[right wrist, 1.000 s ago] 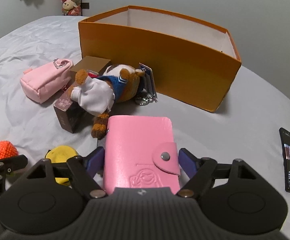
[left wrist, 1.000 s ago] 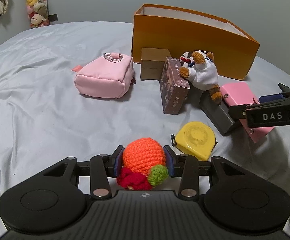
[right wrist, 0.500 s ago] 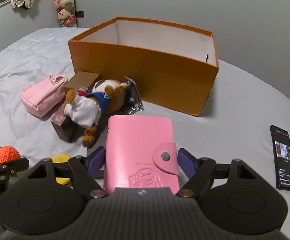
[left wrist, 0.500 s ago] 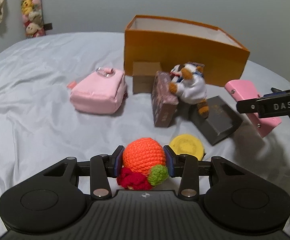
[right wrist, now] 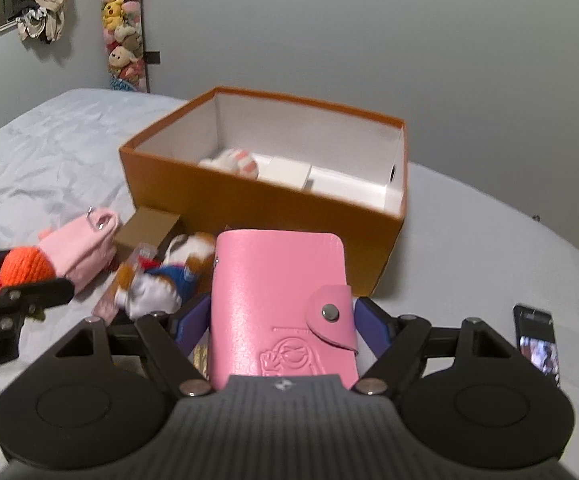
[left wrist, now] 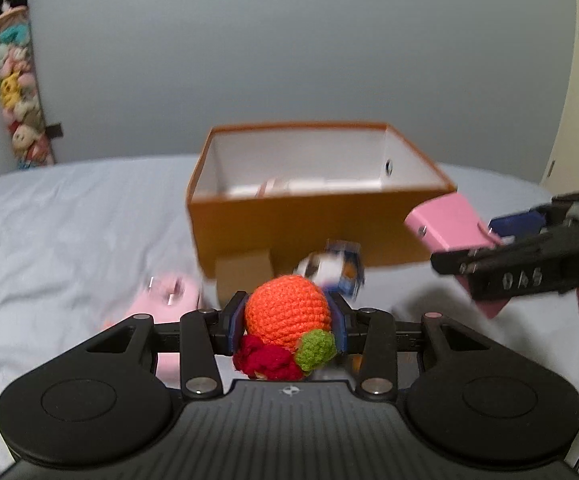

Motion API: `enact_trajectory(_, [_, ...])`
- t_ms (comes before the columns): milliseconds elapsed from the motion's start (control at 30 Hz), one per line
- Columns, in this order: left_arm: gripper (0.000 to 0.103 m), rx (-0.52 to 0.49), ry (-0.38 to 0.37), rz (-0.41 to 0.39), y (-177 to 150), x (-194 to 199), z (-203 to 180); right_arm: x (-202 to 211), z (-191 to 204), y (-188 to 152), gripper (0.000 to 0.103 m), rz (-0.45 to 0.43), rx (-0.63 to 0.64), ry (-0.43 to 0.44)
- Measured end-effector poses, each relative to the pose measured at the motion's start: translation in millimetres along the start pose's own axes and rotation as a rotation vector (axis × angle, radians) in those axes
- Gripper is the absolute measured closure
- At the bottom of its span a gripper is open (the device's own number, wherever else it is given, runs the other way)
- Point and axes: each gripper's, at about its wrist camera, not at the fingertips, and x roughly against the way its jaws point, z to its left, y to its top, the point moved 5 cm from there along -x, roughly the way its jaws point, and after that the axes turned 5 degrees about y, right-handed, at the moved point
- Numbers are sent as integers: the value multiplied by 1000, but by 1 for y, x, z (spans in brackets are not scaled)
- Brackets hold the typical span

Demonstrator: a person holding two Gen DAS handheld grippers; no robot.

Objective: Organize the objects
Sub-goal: 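Carry the fruit and pink wallet with both grippers over the shoebox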

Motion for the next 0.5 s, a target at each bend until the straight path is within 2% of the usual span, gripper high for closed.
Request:
enact_trajectory(233, [56,-68,-23,-64,55,-23,-7,-6,-15,33,24,-43,1,-25])
enact_trajectory(500, [56,-95,-18,-69,93,-59,-8,-25,-31,71,24,-73,-21,-39])
